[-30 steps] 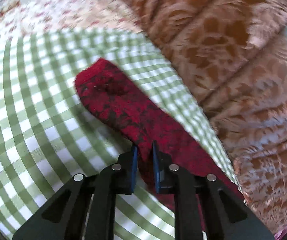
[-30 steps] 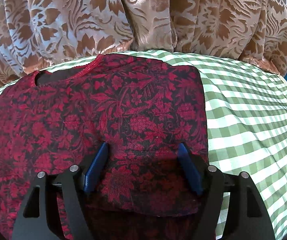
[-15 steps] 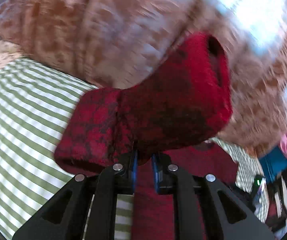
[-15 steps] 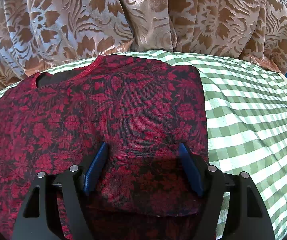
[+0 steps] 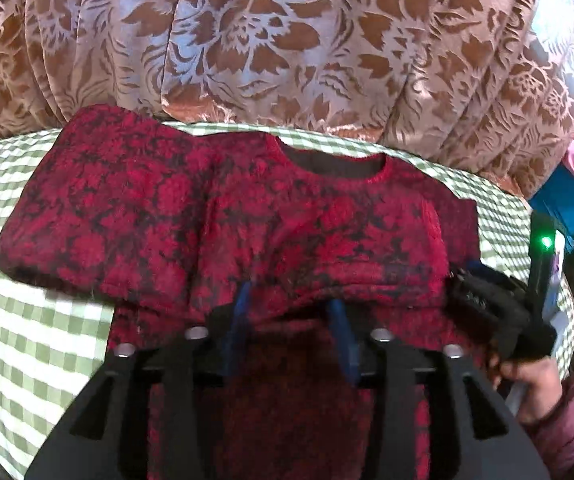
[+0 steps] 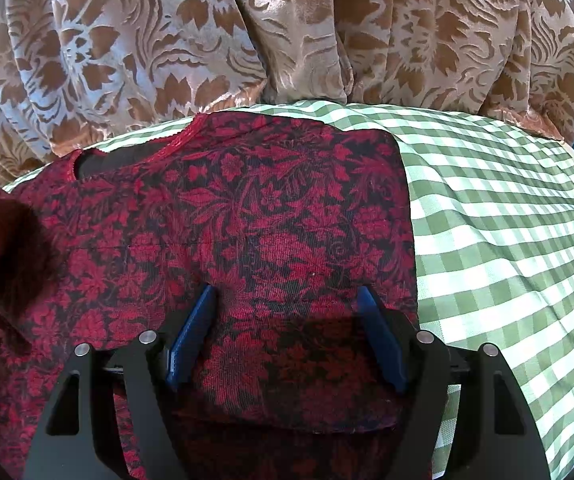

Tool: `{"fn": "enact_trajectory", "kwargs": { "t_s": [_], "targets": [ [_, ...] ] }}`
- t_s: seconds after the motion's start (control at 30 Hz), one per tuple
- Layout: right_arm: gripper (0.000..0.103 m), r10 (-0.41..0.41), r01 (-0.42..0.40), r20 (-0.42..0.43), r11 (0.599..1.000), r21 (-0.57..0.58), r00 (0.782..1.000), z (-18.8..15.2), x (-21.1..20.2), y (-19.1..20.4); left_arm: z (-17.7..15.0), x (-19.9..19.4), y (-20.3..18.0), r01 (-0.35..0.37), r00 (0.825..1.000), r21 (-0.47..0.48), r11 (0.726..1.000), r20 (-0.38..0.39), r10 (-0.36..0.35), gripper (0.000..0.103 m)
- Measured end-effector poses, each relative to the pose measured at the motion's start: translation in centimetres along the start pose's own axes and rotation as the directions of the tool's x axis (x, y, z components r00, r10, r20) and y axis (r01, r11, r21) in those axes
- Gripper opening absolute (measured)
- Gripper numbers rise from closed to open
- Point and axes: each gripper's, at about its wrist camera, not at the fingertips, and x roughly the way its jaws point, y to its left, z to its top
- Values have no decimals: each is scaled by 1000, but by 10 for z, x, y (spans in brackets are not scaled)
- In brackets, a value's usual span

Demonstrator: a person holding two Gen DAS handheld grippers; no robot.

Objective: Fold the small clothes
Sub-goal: 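Grasp the other sleeve with the right gripper and fold it across the body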

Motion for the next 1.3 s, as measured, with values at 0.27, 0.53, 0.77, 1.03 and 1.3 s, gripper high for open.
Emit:
{"fn": "enact_trajectory", "kwargs": {
  "t_s": [0.27,0.53,0.77,1.03,1.3],
  "targets": [
    [81,188,-189,17,972,138,982,5,-36,-1,-26,-21,14,9,1000,-42,999,27,-8,58],
    [76,500,-492,-41,861,129,865,-3,-43,81,-53,-31,31,-17,999,-113,993,28,21,58],
    [9,447,-445,-33,895,35,894,8,-54,115,-69,-30,45,-19,1000,-151,988,13,21,58],
    [9,414,-430,192,901,54,890,50,-119,49,-64,-34,54,-18,999,-192,981,29,24,57],
    [1,209,-224,85,945,239,974,36,-54,-38,-60,-38,76,-52,998,-247,968,24,60,57]
  ]
}}
